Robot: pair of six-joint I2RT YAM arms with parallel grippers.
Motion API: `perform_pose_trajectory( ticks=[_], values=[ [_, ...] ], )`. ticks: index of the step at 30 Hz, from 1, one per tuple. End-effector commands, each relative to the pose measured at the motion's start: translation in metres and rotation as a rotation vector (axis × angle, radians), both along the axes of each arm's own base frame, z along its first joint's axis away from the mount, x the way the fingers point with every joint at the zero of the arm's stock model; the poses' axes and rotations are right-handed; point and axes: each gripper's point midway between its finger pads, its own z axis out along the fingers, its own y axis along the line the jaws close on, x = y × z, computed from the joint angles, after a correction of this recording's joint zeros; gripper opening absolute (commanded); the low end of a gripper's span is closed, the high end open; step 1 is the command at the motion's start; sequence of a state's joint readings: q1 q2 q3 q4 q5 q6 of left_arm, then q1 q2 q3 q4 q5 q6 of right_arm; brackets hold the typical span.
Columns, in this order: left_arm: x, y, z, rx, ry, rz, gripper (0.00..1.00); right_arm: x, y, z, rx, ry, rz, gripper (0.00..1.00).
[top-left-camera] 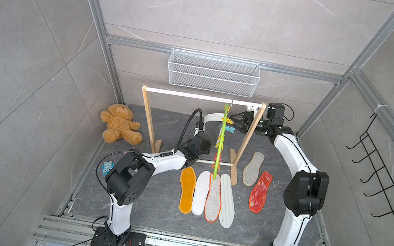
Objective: Take the shoe insoles off the hanger
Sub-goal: Open the clamp at the hanger.
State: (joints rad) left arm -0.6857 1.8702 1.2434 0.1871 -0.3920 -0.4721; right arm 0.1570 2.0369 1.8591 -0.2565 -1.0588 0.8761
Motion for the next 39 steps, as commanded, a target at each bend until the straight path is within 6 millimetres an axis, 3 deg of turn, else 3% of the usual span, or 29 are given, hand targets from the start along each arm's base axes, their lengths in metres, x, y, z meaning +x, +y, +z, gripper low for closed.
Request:
perform_pose_trajectory(
  ticks=[1, 39],
  values=[
    [0.006, -0.003, 0.034, -0.052, -0.068, 0.019, 0.0, 0.002, 0.005, 0.009, 0.017, -0.028, 0.018, 0.38],
    [0.0, 0.014, 0.021, -0.067, -0.049, 0.094, 0.0, 0.003, 0.008, 0.011, 0.036, -0.022, 0.024, 0.3]
  ],
)
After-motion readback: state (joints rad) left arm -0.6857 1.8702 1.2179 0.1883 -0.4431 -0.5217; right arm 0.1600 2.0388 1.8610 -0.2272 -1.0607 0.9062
